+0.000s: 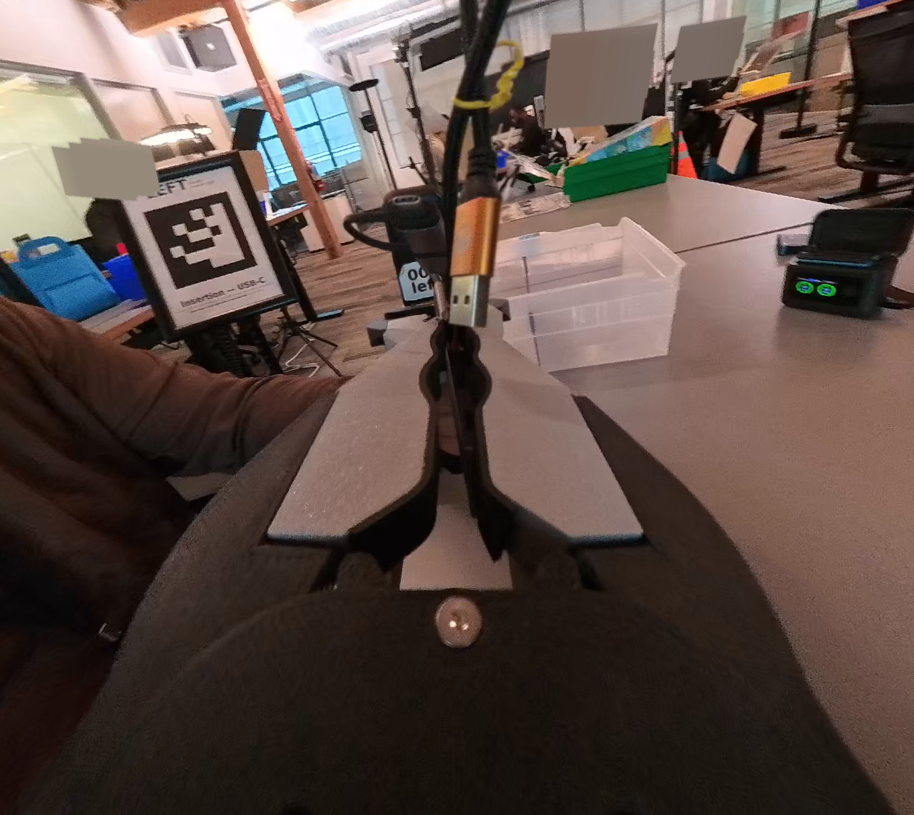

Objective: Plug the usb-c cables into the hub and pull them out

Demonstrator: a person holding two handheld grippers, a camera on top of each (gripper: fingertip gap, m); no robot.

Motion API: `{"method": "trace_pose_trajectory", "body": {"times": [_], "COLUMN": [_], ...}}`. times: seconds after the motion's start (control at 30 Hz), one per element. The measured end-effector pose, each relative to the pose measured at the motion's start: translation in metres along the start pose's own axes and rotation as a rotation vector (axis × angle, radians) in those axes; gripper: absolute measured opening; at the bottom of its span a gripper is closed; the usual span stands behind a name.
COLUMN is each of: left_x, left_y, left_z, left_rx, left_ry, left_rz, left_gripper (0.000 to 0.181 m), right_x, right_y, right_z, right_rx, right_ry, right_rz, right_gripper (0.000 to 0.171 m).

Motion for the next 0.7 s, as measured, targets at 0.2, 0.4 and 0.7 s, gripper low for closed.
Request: {"method": "trace_pose_trajectory", "body": {"times": [0.2, 0.4, 0.7], "left_x": [0.0009, -0.0005, 0.0025], "left_y": [0.0008, -0.0019, -0.0016], "left_z": [0.0011, -0.0006, 0.0056], "left_rx": [0.031, 0.07, 0.051], "left_ry": [0.019, 0.019, 0.045], "left_rz": [-0.007, -0.001, 0.008], "left_gripper": [0.008, 0.007, 0.008], "right_x": [-0.0008, 0.0019, 0.0042], "right_y": [-0.0018, 0.001, -0.0003], "right_z": [0.0009, -0.0006, 0.0017], "right_rx": [0.05, 0.045, 0.036], "right_ry": [-0.015, -0.021, 0.008], "right_rz": [-0.02, -0.032, -0.004], "right_gripper": [0.003, 0.003, 0.003]}}
Point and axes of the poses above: each gripper's, where its closed fingertips meet, x back along the fingers, z out of its top, y = z × x across the jaws, the point moved 3 cm from there along x, back along the fingers, and after that the axes turned 13 degrees about z, right-handed, at the moved point
